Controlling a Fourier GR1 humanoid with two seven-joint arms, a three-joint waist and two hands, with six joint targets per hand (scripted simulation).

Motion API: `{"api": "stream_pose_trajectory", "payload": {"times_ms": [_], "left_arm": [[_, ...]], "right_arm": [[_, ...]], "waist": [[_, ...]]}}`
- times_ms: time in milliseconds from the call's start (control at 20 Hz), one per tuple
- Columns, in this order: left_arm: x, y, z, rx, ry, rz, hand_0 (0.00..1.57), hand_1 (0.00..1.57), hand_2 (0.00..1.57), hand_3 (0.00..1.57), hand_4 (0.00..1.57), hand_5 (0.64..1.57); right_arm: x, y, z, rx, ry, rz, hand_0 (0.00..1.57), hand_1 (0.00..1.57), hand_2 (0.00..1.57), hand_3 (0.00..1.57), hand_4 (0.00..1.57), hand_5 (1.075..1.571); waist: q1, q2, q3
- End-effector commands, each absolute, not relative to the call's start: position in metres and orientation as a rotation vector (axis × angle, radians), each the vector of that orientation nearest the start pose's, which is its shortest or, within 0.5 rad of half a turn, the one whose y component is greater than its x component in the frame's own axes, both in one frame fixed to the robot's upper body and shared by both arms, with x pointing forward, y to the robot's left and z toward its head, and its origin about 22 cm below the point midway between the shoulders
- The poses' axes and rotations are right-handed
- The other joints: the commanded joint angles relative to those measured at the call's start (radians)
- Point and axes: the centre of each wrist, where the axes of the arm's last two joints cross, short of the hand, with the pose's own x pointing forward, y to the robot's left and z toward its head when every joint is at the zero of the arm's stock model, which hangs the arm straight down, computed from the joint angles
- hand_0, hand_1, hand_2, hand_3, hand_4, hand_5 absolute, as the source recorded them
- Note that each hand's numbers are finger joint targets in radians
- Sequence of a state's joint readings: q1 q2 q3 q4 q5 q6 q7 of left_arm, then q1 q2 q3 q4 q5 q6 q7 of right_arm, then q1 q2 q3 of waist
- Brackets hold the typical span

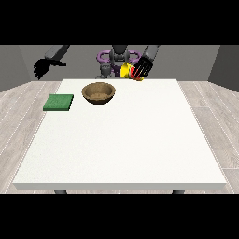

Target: Pick the cup and pour the ball into the bowl, then pick the bowl and place it on the pad

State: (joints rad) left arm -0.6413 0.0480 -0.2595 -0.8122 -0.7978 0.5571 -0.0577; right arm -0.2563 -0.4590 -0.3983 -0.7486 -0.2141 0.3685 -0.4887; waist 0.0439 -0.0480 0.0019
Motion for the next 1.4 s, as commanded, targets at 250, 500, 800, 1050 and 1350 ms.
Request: {"api": "stream_pose_trajectory", "payload": {"times_ms": [250, 500, 800, 1050, 1350], "left_arm": [[0.350, 0.080, 0.011, 0.948, -1.775, -1.021, 1.08, 1.08, 1.57, 1.57, 0.96, 1.570], [0.344, 0.045, 0.033, 1.088, -1.788, -1.077, 0.58, 0.58, 1.57, 1.54, 0.88, 1.571], [0.347, 0.028, 0.048, 1.262, -1.797, -1.254, 0.55, 0.55, 1.57, 1.57, 0.88, 1.571], [0.329, 0.027, 0.031, 1.263, -1.809, -1.355, 0.28, 0.28, 1.57, 1.57, 0.86, 1.570], [0.320, 0.019, 0.015, 1.325, -1.708, -1.623, 0.05, 0.05, 1.57, 1.57, 1.09, 1.495]], "right_arm": [[0.239, -0.457, -0.054, -0.158, -1.647, -0.158, 0.00, 0.00, 0.06, 0.00, 0.00, 1.551], [0.283, -0.465, -0.008, -0.102, -1.702, -0.118, 0.00, 0.00, 0.00, 0.00, 0.00, 1.548], [0.305, -0.444, -0.005, -0.122, -1.690, -0.105, 0.00, 0.00, 0.00, 0.22, 0.00, 1.533], [0.324, -0.424, 0.000, -0.109, -1.725, -0.118, 0.00, 0.00, 0.00, 0.30, 0.00, 1.528], [0.335, -0.401, -0.002, -0.016, -1.699, -0.051, 0.00, 0.00, 0.00, 0.28, 0.00, 1.523]], "waist": [[0.009, 0.011, -0.0008], [-0.036, 0.063, -0.0007], [-0.030, 0.073, -0.0008], [-0.015, 0.090, -0.0015], [-0.084, 0.089, -0.0015]]}}
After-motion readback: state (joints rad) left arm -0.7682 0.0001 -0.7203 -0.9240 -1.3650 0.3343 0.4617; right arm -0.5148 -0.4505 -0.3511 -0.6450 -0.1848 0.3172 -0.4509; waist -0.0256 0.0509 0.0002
